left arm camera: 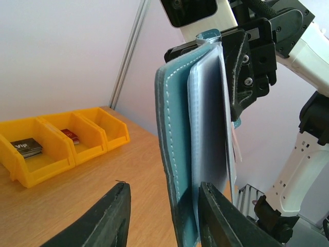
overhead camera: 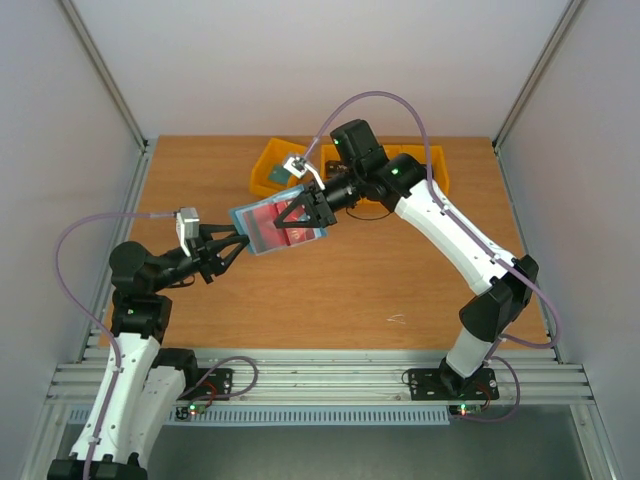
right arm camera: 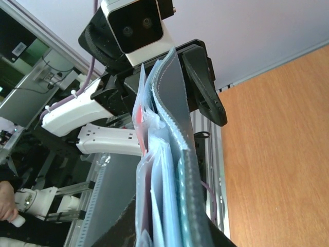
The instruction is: Take the credit cards out of the card holder
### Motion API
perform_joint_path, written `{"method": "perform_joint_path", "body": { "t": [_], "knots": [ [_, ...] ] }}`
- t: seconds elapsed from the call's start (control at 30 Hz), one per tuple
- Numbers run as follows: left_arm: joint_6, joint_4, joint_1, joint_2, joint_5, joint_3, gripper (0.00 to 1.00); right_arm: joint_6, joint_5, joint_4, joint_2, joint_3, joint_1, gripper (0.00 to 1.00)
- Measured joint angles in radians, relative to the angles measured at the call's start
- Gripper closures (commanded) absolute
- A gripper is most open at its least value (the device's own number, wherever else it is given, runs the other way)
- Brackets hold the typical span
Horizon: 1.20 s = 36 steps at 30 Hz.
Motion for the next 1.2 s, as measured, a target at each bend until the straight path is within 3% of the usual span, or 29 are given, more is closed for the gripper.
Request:
{"method": "perform_joint_path", "body": {
  "t": [0.2, 0.47, 0.93, 1.2],
  "knots": [
    [0.018, 0.0, 0.002, 0.002, 0.002, 0.0, 0.58, 0.005, -0.016, -0.002, -0.004, -0.002, -0.004, 0.99],
    [0.043, -0.002, 0.0, 0.008, 0.034, 0.003, 0.44, 0.043, 0.034, 0.03, -0.004, -0.002, -0.002, 0.99],
    [0.042, -0.002, -0.007, 0.015, 0.041, 0.004, 0.43, 0.058, 0.077, 0.047, 0.003, -0.002, 0.027, 0.99],
    [0.04, 0.0, -0.011, 0.014, 0.061, 0.004, 0.22, 0.053, 0.099, 0.037, 0.015, 0.0, 0.029, 0.99]
  ]
}}
